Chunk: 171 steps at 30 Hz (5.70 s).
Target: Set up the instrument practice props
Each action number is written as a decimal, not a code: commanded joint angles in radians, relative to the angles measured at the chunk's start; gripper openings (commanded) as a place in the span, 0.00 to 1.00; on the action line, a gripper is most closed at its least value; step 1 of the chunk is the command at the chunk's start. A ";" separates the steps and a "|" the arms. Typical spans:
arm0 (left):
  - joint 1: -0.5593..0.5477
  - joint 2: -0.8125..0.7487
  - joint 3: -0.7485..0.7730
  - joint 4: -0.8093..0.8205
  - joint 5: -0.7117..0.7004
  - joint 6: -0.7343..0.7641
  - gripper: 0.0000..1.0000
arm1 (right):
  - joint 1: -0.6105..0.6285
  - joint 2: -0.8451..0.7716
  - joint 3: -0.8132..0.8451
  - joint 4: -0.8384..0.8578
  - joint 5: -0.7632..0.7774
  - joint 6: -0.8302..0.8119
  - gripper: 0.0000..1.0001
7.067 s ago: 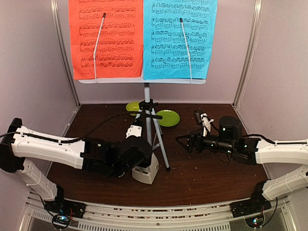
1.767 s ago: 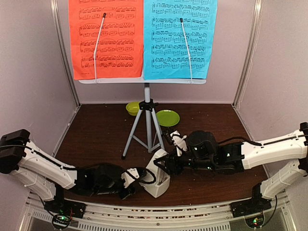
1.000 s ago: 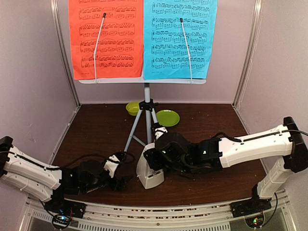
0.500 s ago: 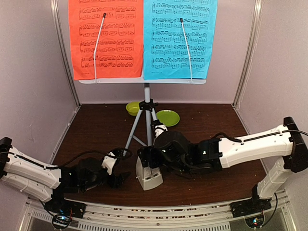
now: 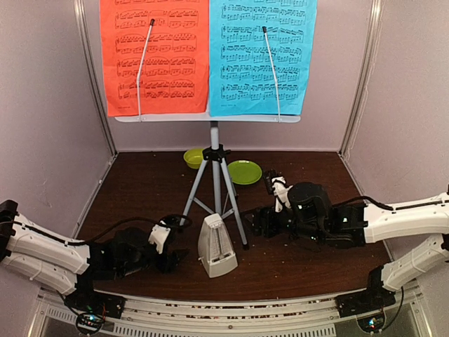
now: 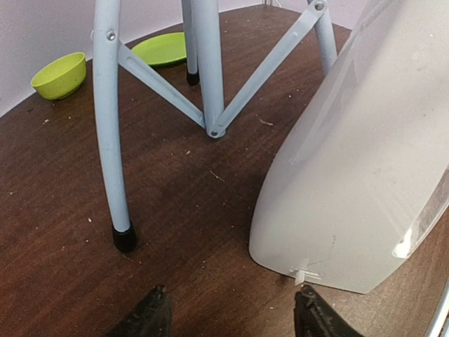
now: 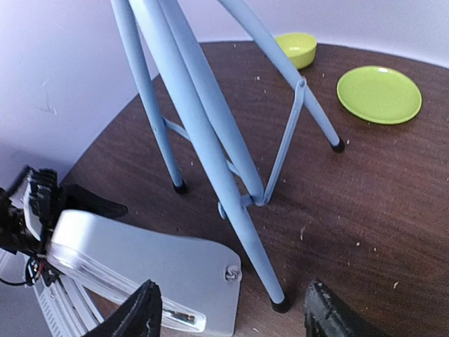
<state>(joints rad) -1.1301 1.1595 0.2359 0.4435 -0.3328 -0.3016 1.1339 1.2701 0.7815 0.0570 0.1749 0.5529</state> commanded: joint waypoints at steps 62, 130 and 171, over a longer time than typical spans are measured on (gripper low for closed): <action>0.155 -0.070 0.217 -0.150 0.166 0.000 0.51 | -0.017 0.274 -0.255 0.540 -0.429 -0.068 0.20; -0.345 0.233 0.699 -0.441 -0.543 0.066 0.31 | -0.068 0.143 -0.369 0.694 -0.370 -0.070 0.47; -0.393 0.089 0.657 -0.169 -0.462 0.301 0.22 | -0.006 0.196 -0.259 0.795 -0.372 -0.034 0.40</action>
<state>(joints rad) -1.5188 1.3045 0.8936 0.1108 -0.8169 -0.0204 1.1236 1.4906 0.5026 0.8417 -0.1867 0.5110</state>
